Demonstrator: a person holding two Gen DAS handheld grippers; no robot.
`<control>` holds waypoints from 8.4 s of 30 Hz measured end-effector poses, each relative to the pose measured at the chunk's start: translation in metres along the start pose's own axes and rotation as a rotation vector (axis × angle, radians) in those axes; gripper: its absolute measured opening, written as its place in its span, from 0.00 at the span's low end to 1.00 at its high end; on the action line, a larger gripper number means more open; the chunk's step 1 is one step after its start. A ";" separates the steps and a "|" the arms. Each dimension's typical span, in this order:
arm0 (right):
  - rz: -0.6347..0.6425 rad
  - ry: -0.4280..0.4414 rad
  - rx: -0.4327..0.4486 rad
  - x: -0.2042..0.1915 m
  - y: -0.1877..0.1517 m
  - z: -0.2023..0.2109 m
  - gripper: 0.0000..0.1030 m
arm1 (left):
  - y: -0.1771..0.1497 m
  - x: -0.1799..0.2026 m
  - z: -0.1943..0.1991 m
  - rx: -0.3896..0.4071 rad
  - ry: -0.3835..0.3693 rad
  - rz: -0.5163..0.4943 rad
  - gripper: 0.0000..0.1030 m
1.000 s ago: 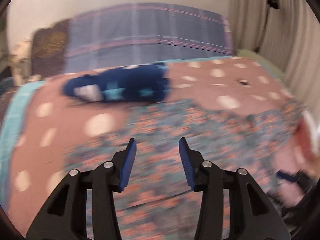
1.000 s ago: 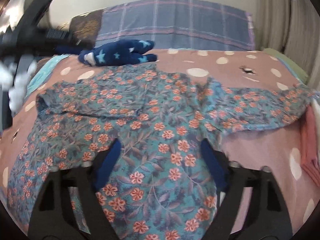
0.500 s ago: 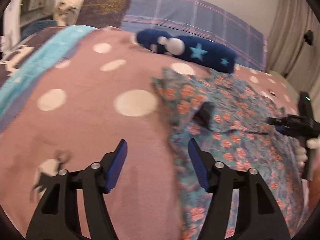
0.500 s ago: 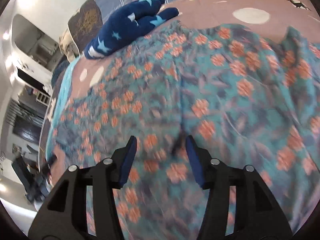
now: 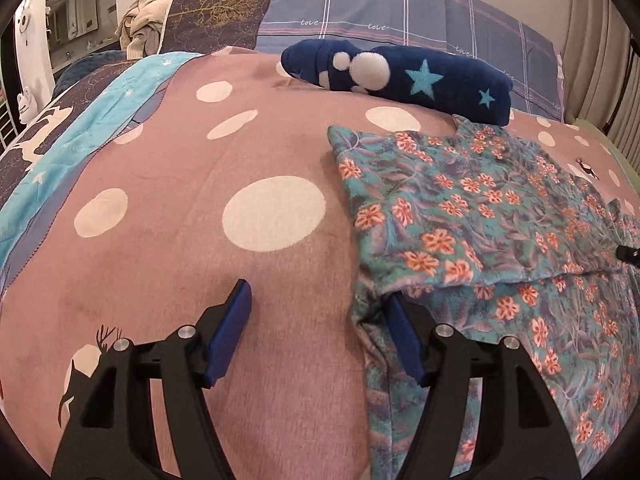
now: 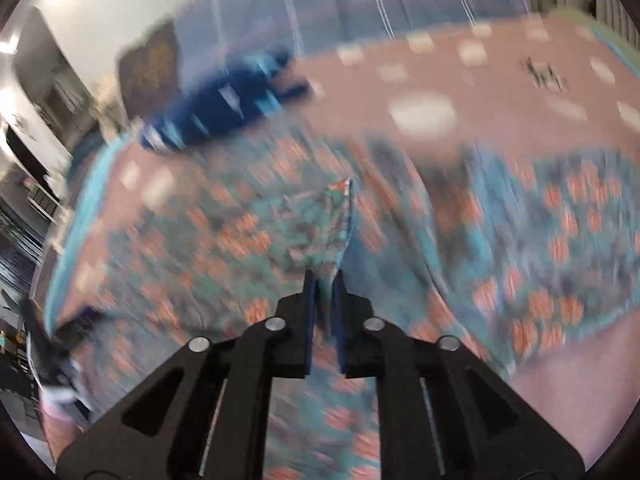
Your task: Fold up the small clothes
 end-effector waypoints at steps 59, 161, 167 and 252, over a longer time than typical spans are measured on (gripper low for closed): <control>0.411 0.107 0.135 -0.179 0.019 0.015 0.30 | 0.009 0.007 -0.029 -0.006 -0.356 0.159 0.12; 0.097 0.547 0.123 -0.094 -0.025 0.022 0.37 | 0.102 0.238 -0.031 -0.061 -0.577 -0.050 0.06; 0.126 0.496 0.136 -0.048 -0.010 0.060 0.37 | 0.149 0.166 0.030 0.055 -0.482 -0.033 0.06; 0.286 0.071 0.127 -0.054 -0.069 0.020 0.17 | 0.049 0.048 -0.037 -0.034 -0.168 -0.045 0.33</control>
Point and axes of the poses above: each gripper's, at about its wrist camera, not at the fingertips, and z roughly against the way its jaws point, x to its right, y to its top, the point moved 10 cm from there along -z, roughly the way its jaws point, and after that the axes turned 11 degrees about -y, right-handed, at the moved point
